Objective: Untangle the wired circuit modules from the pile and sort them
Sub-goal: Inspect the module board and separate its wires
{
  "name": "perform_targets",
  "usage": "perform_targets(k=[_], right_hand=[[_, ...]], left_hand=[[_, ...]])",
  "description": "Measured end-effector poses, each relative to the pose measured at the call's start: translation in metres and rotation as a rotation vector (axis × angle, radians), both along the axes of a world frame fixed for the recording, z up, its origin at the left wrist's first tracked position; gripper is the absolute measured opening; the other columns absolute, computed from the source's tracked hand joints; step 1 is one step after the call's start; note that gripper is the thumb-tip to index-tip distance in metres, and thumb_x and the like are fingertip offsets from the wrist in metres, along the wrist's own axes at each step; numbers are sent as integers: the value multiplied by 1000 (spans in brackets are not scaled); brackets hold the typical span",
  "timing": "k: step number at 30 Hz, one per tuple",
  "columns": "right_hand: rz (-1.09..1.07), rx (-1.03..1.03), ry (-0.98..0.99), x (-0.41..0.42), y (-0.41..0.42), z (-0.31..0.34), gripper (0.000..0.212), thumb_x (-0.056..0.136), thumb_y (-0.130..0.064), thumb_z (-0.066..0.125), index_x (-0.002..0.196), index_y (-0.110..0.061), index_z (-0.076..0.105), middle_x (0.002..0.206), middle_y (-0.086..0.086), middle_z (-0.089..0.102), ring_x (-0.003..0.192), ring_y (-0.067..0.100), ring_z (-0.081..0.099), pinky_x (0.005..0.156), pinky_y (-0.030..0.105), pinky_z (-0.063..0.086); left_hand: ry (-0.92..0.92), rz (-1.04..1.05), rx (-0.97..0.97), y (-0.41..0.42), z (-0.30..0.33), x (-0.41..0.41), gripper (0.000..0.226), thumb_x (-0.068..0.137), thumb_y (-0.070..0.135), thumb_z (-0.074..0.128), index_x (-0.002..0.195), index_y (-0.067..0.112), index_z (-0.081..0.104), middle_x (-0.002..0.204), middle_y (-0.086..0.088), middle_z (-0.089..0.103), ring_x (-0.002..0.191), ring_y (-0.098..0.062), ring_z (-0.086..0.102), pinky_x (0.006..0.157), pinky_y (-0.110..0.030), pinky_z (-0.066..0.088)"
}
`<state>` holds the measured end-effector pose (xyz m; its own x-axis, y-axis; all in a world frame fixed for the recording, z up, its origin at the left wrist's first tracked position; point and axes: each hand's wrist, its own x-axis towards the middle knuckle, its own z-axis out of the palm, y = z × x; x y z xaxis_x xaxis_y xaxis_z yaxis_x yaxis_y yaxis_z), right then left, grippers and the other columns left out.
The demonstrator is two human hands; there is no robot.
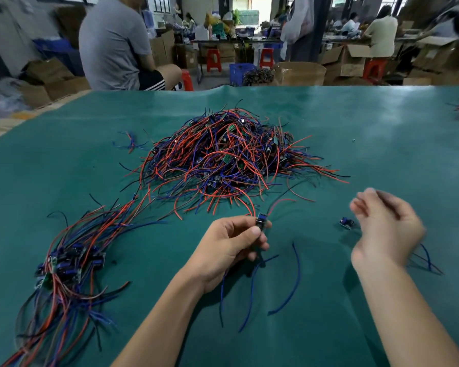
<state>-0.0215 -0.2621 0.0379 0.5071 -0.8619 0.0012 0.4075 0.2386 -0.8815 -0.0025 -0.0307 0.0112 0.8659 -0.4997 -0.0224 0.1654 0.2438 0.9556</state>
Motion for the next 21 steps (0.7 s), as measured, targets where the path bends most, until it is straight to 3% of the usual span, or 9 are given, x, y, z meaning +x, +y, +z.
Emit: perform_targets(k=[3,5,7,10,13,16,18,19,21], right_hand=[[427,-289,202,-3,30,-9,13,92,-19,73,81,-13,72,70,6,74,57,15,64,51,25,51],[699,-574,293,-10,57,-17,27,87,-44,74,85,-17,77,75,5,76,65,14,68,56,30,54],[803,-757,272,-17,77,-20,29,86,-51,70,87,-23,77,71,3,73,64,14,67,64,40,55],[736,-783,189,-21,81,-17,17,89,-39,72,84,-24,77,71,1,73,64,16,67,67,39,55],[571,-648,137,-21,62,-3,12,92,-26,75,81,-21,78,76,1,77,66,14,68,61,26,55],[457,-449,88,-27,22,28,20,88,-28,77,70,-19,77,67,-1,72,53,10,61,47,20,48],[398,-450,109,-32,-9,50,22,79,-39,77,65,-23,75,62,-4,68,47,10,59,43,22,44],[350,-543,191,-32,-27,59,29,75,-50,74,64,-24,74,60,-5,67,48,11,60,44,24,45],[262,-1093,682,-28,-60,67,50,74,-72,61,63,-25,70,56,-3,66,57,21,65,58,32,53]], left_hand=[[-9,14,12,-1,-3,-1,19,97,0,55,112,-4,65,81,-4,67,75,-14,67,59,-17,48],[-49,25,51,0,-2,-2,14,96,3,58,103,-5,66,78,-4,70,69,-11,66,58,-16,48],[-106,9,100,0,1,-4,14,96,10,60,93,-1,69,74,-3,71,62,-9,63,55,-16,46],[-108,5,128,1,3,-5,21,96,10,62,78,12,72,68,-2,68,54,-9,59,49,-16,43],[-101,-37,154,1,5,-6,19,93,9,65,77,14,74,65,-3,66,51,-11,58,48,-18,41],[-49,-73,98,3,7,-5,12,84,13,67,74,14,74,66,-5,65,54,-14,59,51,-19,42],[-13,-61,45,5,8,-3,12,84,12,64,77,12,74,69,-7,66,59,-15,61,54,-20,43],[-3,-51,24,5,8,-2,12,87,9,64,80,10,73,72,-7,66,61,-15,61,55,-20,44],[23,-26,-7,4,7,-1,14,94,5,60,86,7,72,75,-7,66,65,-14,62,57,-19,44]])
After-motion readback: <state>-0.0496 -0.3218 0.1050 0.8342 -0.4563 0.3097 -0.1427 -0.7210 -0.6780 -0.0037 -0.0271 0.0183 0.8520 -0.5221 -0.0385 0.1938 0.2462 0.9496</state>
